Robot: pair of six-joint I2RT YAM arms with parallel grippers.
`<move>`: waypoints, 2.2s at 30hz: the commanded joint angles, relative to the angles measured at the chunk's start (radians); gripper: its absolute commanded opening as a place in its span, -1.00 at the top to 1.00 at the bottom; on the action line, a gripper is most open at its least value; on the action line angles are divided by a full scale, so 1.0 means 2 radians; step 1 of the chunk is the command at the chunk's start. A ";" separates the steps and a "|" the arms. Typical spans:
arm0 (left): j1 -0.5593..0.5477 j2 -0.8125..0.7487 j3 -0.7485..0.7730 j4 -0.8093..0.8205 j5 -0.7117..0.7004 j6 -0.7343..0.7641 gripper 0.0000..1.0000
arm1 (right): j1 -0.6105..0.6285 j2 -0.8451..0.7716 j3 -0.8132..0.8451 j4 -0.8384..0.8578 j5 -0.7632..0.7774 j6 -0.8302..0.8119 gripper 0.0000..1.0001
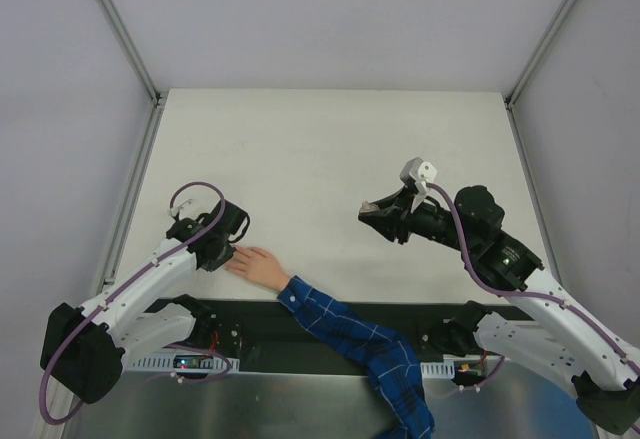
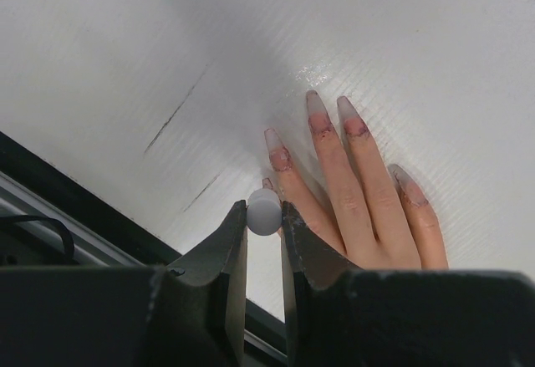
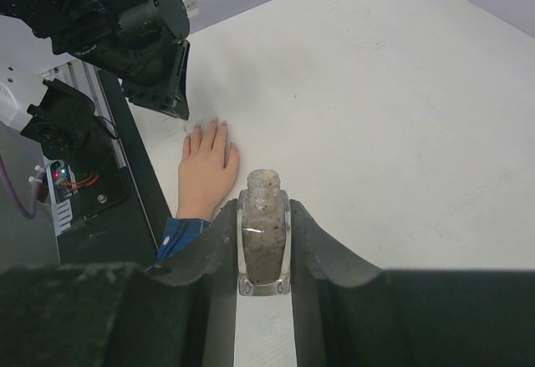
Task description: Paint the nails
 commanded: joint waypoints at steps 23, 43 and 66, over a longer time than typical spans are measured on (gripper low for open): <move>0.004 -0.008 -0.011 -0.016 0.019 -0.008 1.00 | -0.003 0.000 0.002 0.036 -0.017 0.006 1.00; 0.004 -0.025 0.010 -0.021 0.000 -0.008 1.00 | -0.004 0.003 0.000 0.036 -0.019 0.006 1.00; 0.004 0.009 0.020 0.007 -0.003 0.004 1.00 | -0.005 0.002 0.000 0.037 -0.019 0.006 1.00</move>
